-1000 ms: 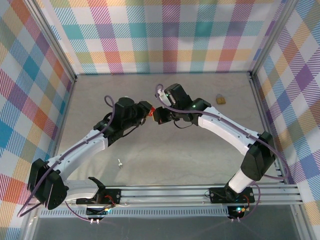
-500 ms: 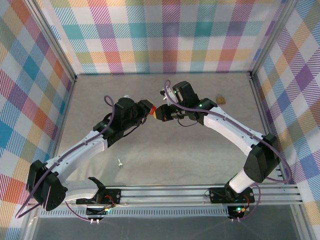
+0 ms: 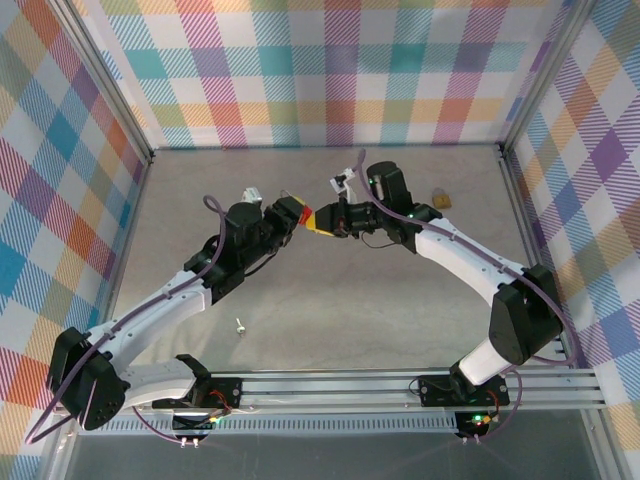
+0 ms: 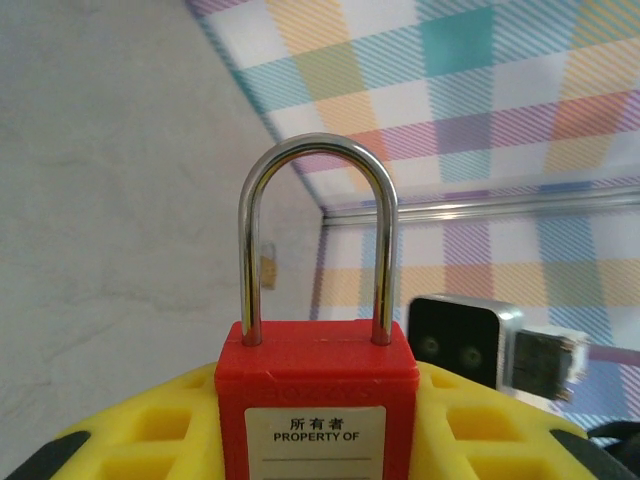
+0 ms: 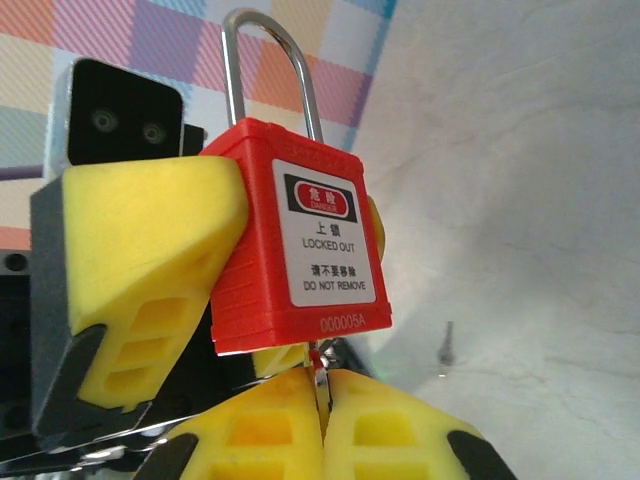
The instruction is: Unlock with the key
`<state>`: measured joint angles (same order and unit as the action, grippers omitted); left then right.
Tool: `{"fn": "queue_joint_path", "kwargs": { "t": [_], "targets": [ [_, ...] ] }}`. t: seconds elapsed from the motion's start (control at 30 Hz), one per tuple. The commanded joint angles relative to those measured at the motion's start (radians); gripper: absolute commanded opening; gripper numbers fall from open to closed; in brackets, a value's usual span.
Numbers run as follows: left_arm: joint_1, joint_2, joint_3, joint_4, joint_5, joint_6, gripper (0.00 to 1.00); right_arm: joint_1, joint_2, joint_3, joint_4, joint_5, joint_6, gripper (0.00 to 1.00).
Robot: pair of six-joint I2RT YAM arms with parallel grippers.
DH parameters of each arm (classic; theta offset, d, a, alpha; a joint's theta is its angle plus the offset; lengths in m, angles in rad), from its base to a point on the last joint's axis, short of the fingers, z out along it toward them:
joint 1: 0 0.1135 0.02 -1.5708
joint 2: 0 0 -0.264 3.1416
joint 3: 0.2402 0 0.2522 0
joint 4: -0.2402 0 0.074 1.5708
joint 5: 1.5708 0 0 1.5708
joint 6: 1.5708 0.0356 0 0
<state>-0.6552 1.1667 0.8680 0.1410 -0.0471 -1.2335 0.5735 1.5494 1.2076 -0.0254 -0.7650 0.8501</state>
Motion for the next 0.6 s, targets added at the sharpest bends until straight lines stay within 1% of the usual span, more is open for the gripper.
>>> {"fn": "queue_joint_path", "kwargs": {
  "t": [0.0,0.1,0.33,0.57],
  "targets": [
    [-0.058,-0.047,-0.045,0.155,0.109,0.071,0.00,-0.064,-0.026,-0.011,0.258,0.028,0.187,0.00],
    [-0.058,-0.056,-0.072,0.253,0.100,0.113,0.00,-0.089,-0.040,-0.043,0.294,0.016,0.252,0.00],
    [-0.056,-0.045,-0.111,0.495,0.128,0.203,0.00,-0.129,-0.048,-0.072,0.340,-0.008,0.343,0.00],
    [-0.046,-0.022,-0.114,0.681,0.204,0.282,0.00,-0.169,-0.045,-0.060,0.369,-0.035,0.416,0.01]
  ]
}}
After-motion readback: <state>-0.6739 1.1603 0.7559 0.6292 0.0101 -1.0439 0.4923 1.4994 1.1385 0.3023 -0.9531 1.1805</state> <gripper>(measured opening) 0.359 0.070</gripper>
